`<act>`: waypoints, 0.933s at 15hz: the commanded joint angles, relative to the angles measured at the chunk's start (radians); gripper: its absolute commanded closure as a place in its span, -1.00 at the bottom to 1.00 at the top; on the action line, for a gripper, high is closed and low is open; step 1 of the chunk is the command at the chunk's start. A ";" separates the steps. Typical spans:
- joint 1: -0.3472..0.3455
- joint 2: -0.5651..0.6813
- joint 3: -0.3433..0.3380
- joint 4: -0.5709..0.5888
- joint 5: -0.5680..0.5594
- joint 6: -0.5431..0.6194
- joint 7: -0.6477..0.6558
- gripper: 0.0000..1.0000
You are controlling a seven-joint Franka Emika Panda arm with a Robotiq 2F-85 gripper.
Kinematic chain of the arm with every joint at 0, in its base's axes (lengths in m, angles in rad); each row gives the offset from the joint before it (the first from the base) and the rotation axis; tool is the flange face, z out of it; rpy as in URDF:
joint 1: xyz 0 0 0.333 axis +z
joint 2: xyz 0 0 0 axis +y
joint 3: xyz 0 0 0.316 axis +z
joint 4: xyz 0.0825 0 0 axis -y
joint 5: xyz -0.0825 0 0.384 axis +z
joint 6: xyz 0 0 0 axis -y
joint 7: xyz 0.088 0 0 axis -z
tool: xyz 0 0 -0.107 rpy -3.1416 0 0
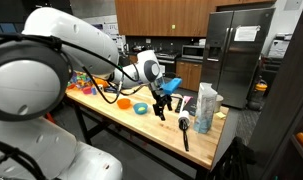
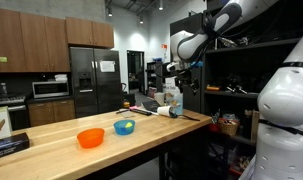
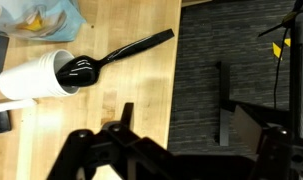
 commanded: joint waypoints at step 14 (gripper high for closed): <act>0.061 0.342 0.038 0.210 0.295 0.424 -0.489 -1.00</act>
